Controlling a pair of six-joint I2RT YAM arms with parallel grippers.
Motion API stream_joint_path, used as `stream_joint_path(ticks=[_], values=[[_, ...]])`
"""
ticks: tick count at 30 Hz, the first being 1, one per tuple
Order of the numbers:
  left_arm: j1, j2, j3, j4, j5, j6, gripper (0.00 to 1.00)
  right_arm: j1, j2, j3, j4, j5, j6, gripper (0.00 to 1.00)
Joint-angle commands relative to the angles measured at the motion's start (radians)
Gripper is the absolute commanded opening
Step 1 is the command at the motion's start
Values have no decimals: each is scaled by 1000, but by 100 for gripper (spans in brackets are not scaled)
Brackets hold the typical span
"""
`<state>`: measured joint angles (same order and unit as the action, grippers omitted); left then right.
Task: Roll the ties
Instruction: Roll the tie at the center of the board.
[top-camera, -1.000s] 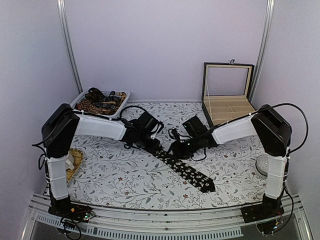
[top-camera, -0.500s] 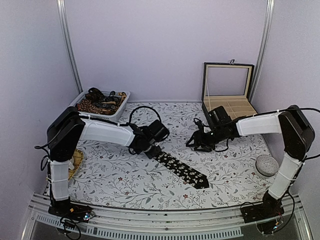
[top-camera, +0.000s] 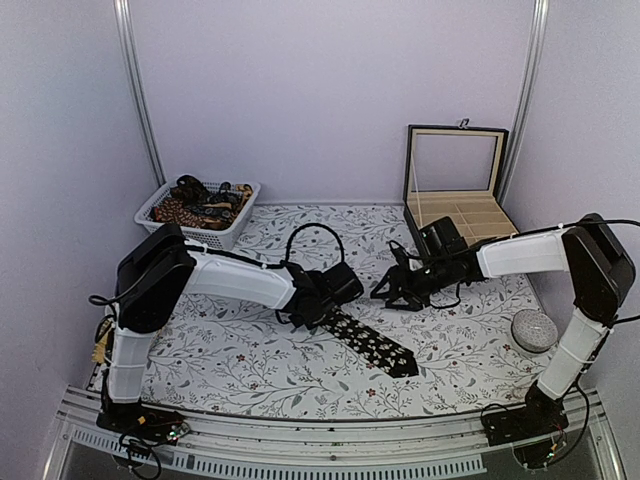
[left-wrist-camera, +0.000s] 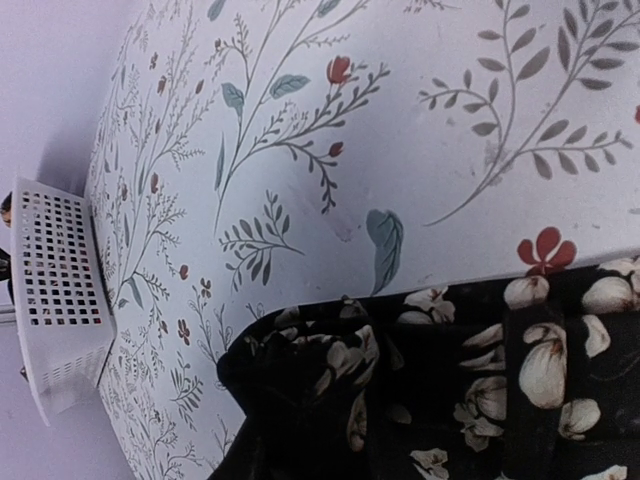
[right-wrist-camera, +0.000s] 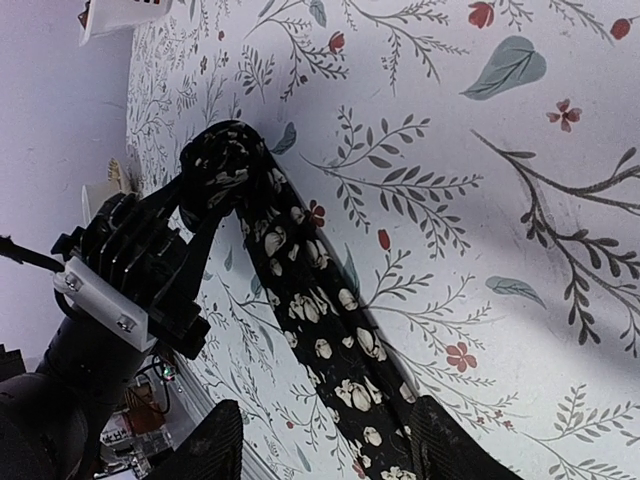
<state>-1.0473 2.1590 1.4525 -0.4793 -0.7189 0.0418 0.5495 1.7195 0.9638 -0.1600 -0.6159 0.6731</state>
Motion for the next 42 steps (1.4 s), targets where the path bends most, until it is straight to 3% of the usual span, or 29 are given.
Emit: stream_joint_path(ticks=[1, 10, 16, 29, 42], values=[[-37, 62, 17, -92, 95, -57, 15, -2, -63, -4, 40, -32, 20, 57], [-70, 106, 68, -129, 68, -62, 23, -2, -54, -7, 55, -45, 31, 56], [-73, 95, 62, -134, 40, -54, 35, -1, -58, -26, 65, -82, 42, 55], [-73, 53, 87, -123, 45, -36, 46, -1, -54, -28, 62, -74, 37, 54], [-72, 60, 140, -155, -47, -7, 55, -1, -48, -31, 70, -73, 41, 54]])
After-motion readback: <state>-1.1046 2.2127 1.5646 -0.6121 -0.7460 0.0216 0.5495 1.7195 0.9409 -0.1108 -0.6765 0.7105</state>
